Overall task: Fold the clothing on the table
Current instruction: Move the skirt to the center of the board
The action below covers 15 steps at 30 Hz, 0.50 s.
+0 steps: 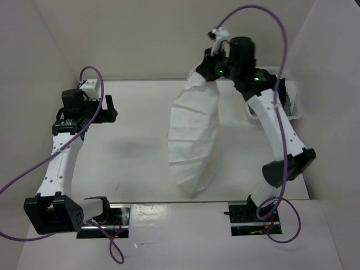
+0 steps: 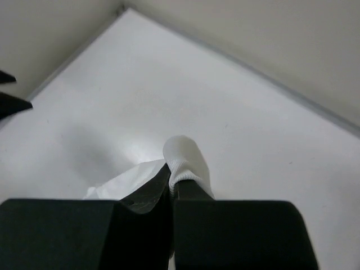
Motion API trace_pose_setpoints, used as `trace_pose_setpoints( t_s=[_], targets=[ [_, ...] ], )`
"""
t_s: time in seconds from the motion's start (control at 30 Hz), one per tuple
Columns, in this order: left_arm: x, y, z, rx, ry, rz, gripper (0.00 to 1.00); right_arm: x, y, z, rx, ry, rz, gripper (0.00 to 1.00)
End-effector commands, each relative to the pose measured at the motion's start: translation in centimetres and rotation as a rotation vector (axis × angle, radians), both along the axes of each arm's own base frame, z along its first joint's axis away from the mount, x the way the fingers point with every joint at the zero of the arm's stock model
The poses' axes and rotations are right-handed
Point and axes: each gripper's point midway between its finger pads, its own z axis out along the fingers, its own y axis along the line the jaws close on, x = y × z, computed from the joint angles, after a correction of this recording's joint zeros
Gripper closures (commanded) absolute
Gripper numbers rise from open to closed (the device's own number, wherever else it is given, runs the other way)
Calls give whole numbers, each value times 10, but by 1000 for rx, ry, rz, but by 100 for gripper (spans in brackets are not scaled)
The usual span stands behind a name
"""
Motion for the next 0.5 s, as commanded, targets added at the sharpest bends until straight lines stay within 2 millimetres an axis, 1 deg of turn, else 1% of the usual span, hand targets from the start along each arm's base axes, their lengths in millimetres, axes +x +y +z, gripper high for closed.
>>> trace_pose_setpoints(
  t_s=[0.0,0.03,0.07,0.1,0.13,0.17,0.2,0.23,0.3,0.33,0.37,0.4,0.47],
  targets=[
    [0,-1,21,12,-86,-9,0,-6,45,-24,-101,32,26,100],
    [0,-1,21,12,-86,-9,0,-16,71,-29,-143,20,65,100],
    [-2,-1,24,13,-96,-9,0,-9,74,-39,-186,24,17,100],
    [-2,-1,24,13,-96,-9,0,-1,88,-45,-197,25,13,100],
    [-2,-1,20,12,-87,-9,0,1,93,-46,-203,28,14,100],
    [-2,0,20,20,-88,-13,0,6,94,-47,-211,33,1,100],
    [-2,0,25,22,-106,-13,0,9,94,-22,-171,-10,-21,100],
    [-2,0,25,23,-107,-13,0,18,97,-27,-180,-4,-34,100],
    [-2,0,25,23,-107,-13,0,21,93,0,-150,-78,-85,100],
    [-2,0,25,23,-107,-13,0,19,87,9,-149,-101,-101,100],
    [-2,0,25,23,-107,-13,0,10,89,27,-121,-133,-91,100],
    [-2,0,25,23,-107,-13,0,6,86,34,-113,-143,-92,100],
    [-2,0,25,23,-107,-13,0,-10,79,61,-63,-180,-80,100]
  ],
)
